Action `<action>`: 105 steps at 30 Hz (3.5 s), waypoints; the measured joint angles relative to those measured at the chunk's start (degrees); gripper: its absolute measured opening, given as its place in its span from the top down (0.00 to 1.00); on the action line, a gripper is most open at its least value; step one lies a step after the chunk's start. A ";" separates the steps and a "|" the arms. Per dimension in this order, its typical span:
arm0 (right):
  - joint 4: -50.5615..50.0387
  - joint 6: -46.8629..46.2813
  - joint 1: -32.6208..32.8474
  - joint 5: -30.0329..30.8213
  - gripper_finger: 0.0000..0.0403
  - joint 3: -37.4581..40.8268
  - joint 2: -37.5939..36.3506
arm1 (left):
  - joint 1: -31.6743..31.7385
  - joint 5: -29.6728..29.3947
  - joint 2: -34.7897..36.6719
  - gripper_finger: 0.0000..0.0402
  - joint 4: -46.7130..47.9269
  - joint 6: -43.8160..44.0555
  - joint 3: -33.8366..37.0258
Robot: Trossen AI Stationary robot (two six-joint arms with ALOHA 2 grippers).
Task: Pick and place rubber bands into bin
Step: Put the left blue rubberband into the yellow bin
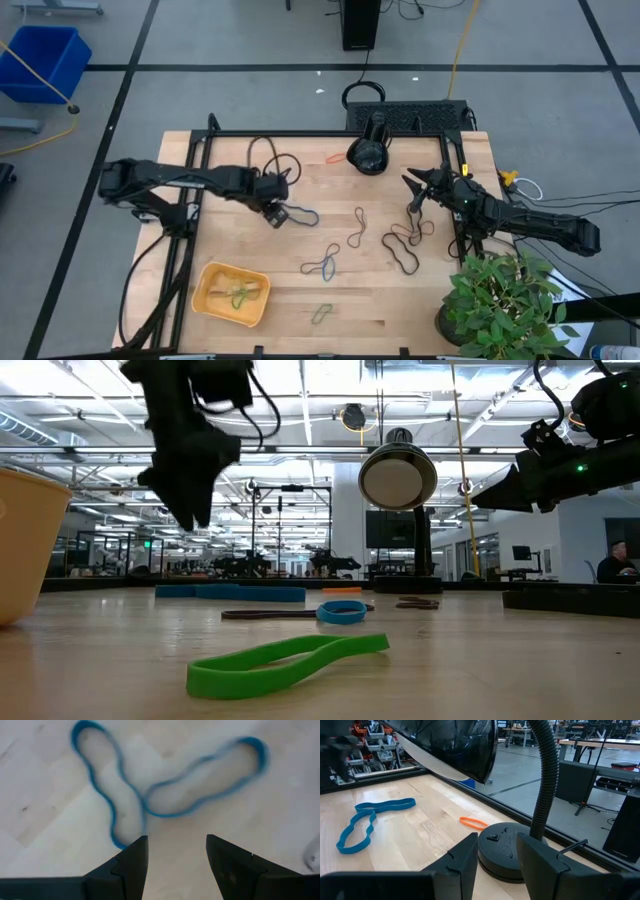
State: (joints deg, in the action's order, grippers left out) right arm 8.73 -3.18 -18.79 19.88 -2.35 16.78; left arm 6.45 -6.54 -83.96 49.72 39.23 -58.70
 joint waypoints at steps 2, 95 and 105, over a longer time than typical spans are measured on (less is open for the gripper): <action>0.00 0.00 0.00 0.00 0.68 0.00 0.01 | 1.42 -0.62 -1.91 0.48 0.06 -1.34 0.00; -0.02 0.20 0.00 1.05 0.68 0.00 0.00 | -29.58 17.46 30.73 0.97 -18.71 -1.88 0.02; -0.44 0.20 0.00 1.05 0.68 0.00 0.00 | -41.54 12.82 27.81 0.97 -18.40 15.49 0.00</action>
State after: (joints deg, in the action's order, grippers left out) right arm 8.29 -2.98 -18.79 20.93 -2.35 16.78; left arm -35.08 6.28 -56.15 31.32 54.72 -58.70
